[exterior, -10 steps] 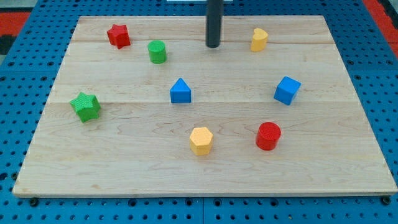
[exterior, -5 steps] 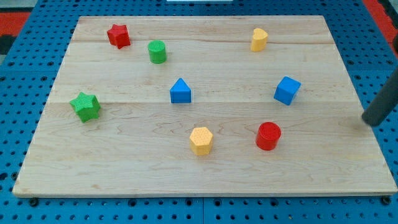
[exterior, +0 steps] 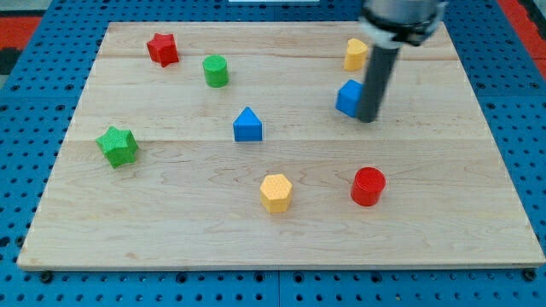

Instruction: Place the blue cube between the yellow heart and blue triangle

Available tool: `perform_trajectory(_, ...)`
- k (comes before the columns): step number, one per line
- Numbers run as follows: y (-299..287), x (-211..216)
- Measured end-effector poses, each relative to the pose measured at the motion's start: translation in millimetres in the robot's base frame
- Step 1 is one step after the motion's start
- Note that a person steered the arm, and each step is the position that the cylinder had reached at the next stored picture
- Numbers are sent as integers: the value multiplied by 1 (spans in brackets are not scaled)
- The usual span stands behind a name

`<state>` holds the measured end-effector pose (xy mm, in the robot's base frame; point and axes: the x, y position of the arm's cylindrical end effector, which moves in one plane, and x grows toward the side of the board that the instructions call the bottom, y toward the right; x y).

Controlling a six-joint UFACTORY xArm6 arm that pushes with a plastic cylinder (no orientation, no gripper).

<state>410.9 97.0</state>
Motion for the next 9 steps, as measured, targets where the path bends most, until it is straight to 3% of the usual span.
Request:
perform_trajectory(1, -9, -14)
perform_trajectory(2, 33, -24)
perform_trajectory(3, 35, -38)
perform_trajectory(4, 90, -44)
perform_trajectory(5, 138, -80)
perform_trajectory(6, 125, -94)
perform_trajectory(7, 87, -50)
perform_trajectory(8, 95, -47)
perform_trajectory(9, 104, -89)
